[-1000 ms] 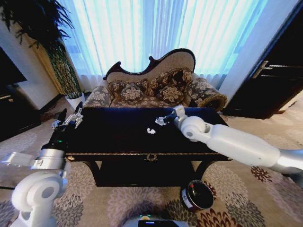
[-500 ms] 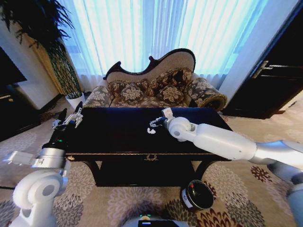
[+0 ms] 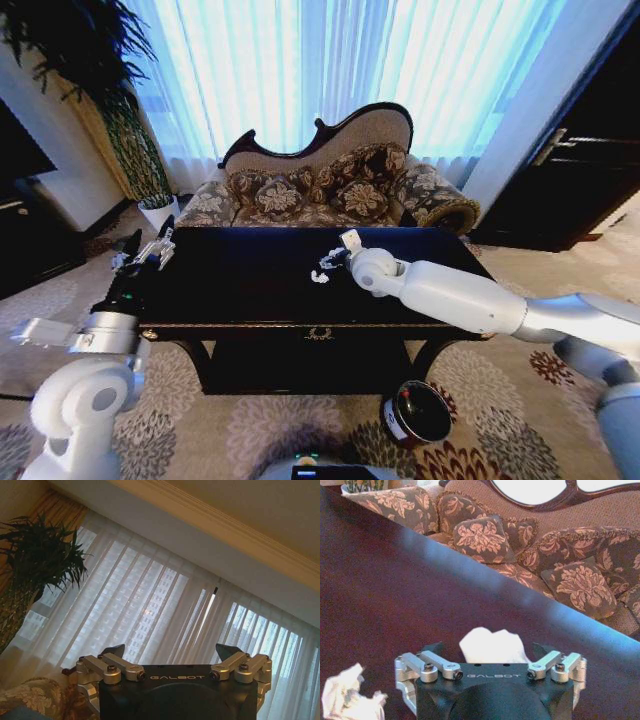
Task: Move to the front of the table and place the trash on the table into the trash bin.
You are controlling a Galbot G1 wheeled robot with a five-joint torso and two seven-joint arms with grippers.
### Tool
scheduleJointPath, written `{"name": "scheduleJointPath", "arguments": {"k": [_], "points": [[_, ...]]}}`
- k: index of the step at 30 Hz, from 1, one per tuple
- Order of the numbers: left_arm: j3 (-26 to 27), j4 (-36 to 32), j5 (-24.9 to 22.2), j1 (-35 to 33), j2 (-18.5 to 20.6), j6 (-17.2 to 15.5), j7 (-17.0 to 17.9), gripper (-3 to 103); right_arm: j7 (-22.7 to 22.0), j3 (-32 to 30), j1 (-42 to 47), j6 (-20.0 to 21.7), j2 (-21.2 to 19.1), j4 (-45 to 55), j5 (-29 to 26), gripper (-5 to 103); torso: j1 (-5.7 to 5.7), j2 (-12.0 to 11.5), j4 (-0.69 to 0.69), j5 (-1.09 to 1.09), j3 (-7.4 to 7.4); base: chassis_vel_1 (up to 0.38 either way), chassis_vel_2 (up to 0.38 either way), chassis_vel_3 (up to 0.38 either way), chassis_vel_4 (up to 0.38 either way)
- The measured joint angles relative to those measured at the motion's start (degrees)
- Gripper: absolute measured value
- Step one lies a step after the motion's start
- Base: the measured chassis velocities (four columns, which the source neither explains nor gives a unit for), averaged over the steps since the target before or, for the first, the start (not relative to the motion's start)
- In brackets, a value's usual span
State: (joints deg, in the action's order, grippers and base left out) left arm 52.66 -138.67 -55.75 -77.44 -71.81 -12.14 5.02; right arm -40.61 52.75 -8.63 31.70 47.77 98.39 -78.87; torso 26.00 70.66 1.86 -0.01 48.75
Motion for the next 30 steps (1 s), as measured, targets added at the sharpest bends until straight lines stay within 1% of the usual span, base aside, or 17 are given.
{"name": "scheduleJointPath", "arguments": {"k": [1,2,3,5,7,9,10,11,14,16,17,18,20,23,24,25,30], "points": [[-0.02,0.04,0.02,0.0,0.0,0.01,0.0,100,0.68,-0.07,0.33,-0.52,-0.2,-0.09,0.54,92,0.0,0.0,0.0,0.0,0.0,0.0,0.0,0.0,0.0],[-0.04,0.05,0.03,0.01,0.0,0.01,-0.01,100,1.06,-0.12,0.51,-0.82,-0.31,-0.12,0.82,92,0.0,0.0,0.0,0.0,0.0,0.0,0.0,0.0,0.0],[-0.12,0.11,0.08,0.01,0.0,0.02,-0.01,100,1.98,-0.4,1.08,-1.48,-0.7,-0.18,1.59,82,0.0,0.0,0.0,0.0,0.0,0.0,0.0,0.0,0.0],[-0.2,0.15,0.16,0.02,0.0,0.03,-0.02,100,2.37,-0.67,1.43,-1.63,-0.92,-0.16,1.83,82,0.0,0.0,0.0,0.0,0.0,0.0,0.0,0.0,0.0],[-0.33,0.19,0.25,0.03,0.02,0.04,-0.03,100,2.86,-1.02,1.87,-1.82,-1.19,-0.06,2.08,70,0.0,0.01,0.0,0.0,-0.01,0.0,0.0,0.0,0.0],[-0.42,0.21,0.31,0.05,0.02,0.04,-0.03,100,3.1,-1.2,2.09,-1.89,-1.3,-0.02,2.16,70,0.0,0.01,0.0,0.0,-0.01,0.0,0.0,0.0,0.0],[-0.59,0.26,0.49,0.06,0.01,0.05,-0.04,100,3.37,-1.47,2.43,-2.03,-1.44,0.06,2.24,59,0.0,0.0,0.0,0.0,-0.01,0.0,0.0,0.0,0.0],[-0.68,0.28,0.58,0.08,0.0,0.05,-0.05,100,3.58,-1.58,2.57,-2.17,-1.52,0.1,2.29,59,0.0,0.0,0.0,0.0,-0.01,0.0,0.0,0.0,0.0],[-0.82,0.35,0.85,0.14,-0.06,0.12,-0.06,100,5.54,-1.72,3.03,-3.36,-2.17,0.21,3.26,42,0.0,0.0,0.0,0.0,0.0,0.0,0.0,0.0,0.0],[-0.83,0.36,0.89,0.14,-0.06,0.16,-0.06,100,6.18,-1.72,3.13,-3.66,-2.47,0.25,3.53,37,0.0,0.0,0.0,0.0,0.0,0.0,0.0,0.0,0.0],[-0.83,0.36,0.9,0.14,-0.06,0.19,-0.07,100,6.69,-1.73,3.22,-3.88,-2.72,0.34,3.69,37,0.0,0.0,0.0,0.0,0.0,0.0,0.0,0.0,0.0],[-0.82,0.38,0.93,0.13,-0.06,0.26,-0.08,100,7.27,-1.86,3.43,-4.17,-3.03,0.48,3.83,26,0.0,0.0,0.0,0.0,0.0,0.0,0.0,0.0,0.0],[-0.82,0.39,1.02,0.09,-0.08,0.31,-0.08,100,7.7,-2.09,3.77,-4.49,-3.27,0.59,3.95,26,0.0,0.0,0.0,0.0,0.0,0.0,0.0,0.0,0.0],[-0.84,0.43,1.62,-0.15,-0.31,0.57,-0.33,100,8.57,-3.42,5.41,-5.25,-4.13,1.26,4.23,11,0.0,0.0,-0.01,0.0,0.0,0.0,0.0,0.0,0.0],[-0.84,0.43,1.62,-0.15,-0.31,0.57,-0.33,100,8.57,-3.42,5.41,-5.25,-4.13,1.26,4.23,11,0.0,0.0,-0.01,0.0,0.0,0.0,0.0,0.0,0.0],[-0.91,0.43,1.75,-0.24,-0.33,0.62,-0.4,100,8.97,-4.24,6.39,-5.55,-4.64,1.71,4.4,5,0.0,0.0,-0.01,0.0,0.0,0.0,0.0,0.0,0.0],[-0.95,0.38,1.79,-0.3,-0.22,0.67,-0.46,100,10.56,-7.7,9.75,-6.75,-6.94,3.57,4.46,1,0.0,0.0,0.0,0.0,0.0,0.0,0.0,0.0,0.0]]}}
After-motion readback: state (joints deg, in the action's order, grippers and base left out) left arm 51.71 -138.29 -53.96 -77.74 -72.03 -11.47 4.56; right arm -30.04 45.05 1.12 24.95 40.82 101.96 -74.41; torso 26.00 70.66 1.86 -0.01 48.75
